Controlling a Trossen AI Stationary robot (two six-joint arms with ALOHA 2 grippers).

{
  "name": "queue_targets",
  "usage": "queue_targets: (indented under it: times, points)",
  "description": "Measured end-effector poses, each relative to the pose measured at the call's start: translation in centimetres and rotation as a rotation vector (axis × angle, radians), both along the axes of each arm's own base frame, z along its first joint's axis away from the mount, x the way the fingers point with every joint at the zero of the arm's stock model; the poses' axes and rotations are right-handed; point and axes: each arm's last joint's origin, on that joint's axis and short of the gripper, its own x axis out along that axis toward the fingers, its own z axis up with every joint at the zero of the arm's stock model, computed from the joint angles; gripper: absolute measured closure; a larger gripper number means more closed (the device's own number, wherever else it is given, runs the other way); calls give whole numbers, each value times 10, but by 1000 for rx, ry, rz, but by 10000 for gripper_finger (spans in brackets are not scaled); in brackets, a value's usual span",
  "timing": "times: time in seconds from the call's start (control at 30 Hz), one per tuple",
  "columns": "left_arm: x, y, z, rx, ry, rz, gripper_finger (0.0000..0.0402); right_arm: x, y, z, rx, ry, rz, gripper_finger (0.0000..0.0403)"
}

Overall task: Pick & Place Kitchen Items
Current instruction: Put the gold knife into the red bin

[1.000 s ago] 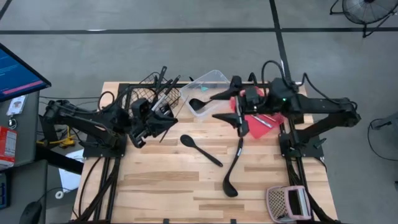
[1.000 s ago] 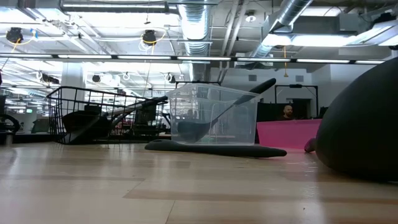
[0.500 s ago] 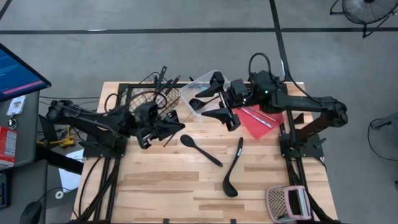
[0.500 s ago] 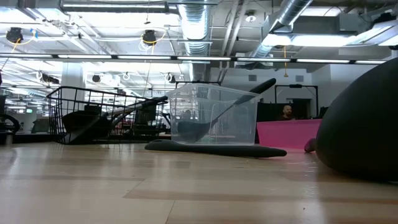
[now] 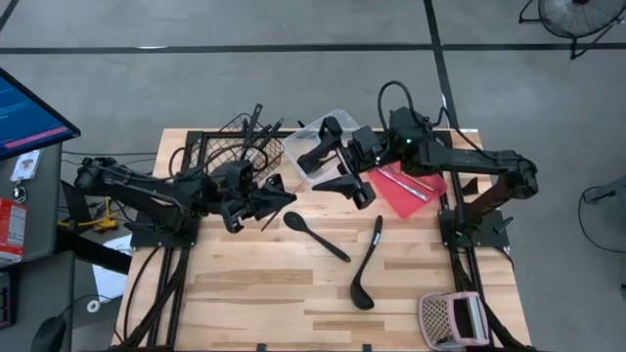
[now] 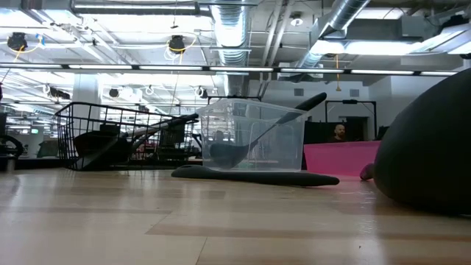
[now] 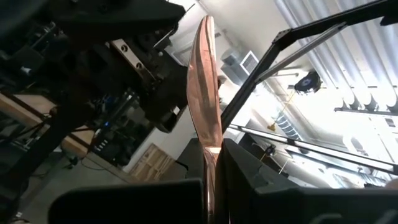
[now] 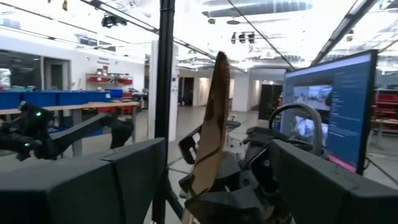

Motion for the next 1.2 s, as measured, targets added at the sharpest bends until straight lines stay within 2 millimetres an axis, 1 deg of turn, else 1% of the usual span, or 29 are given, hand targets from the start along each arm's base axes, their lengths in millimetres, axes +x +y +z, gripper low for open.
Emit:
queue_targets:
  times: [0.17, 0.43, 0.53, 0.6, 0.67, 0.73, 0.8, 1.03, 1.1, 1.2]
  points:
    - [0, 2, 0, -12, 6, 26, 394, 0, 2, -1, 0, 8, 28, 117]
    - [13, 6, -11, -36, 54, 37, 394, 1, 4, -4, 3, 47, 34, 117]
    - [11, 7, -9, -39, 37, 41, 394, 2, 4, -8, 0, 87, 47, 119]
    - [11, 8, -8, -40, 32, 44, 394, 2, 4, -9, -4, 100, 54, 129]
    - [11, 8, -9, -40, 33, 42, 394, 2, 4, -10, -6, 109, 54, 148]
    - [11, 8, -8, -40, 29, 38, 394, 2, 4, -11, -10, 112, 52, 178]
    - [11, 8, -8, -40, 30, 38, 394, 2, 4, -11, -12, 115, 51, 216]
    - [11, 8, -8, -50, 29, 28, 394, 2, -5, -13, -14, 139, 40, 372]
    - [12, 7, -9, -57, 29, 22, 394, 2, -6, -13, -28, 134, 44, 391]
    - [12, 7, -9, -56, 31, 22, 394, 2, -6, -14, -34, 138, 52, 396]
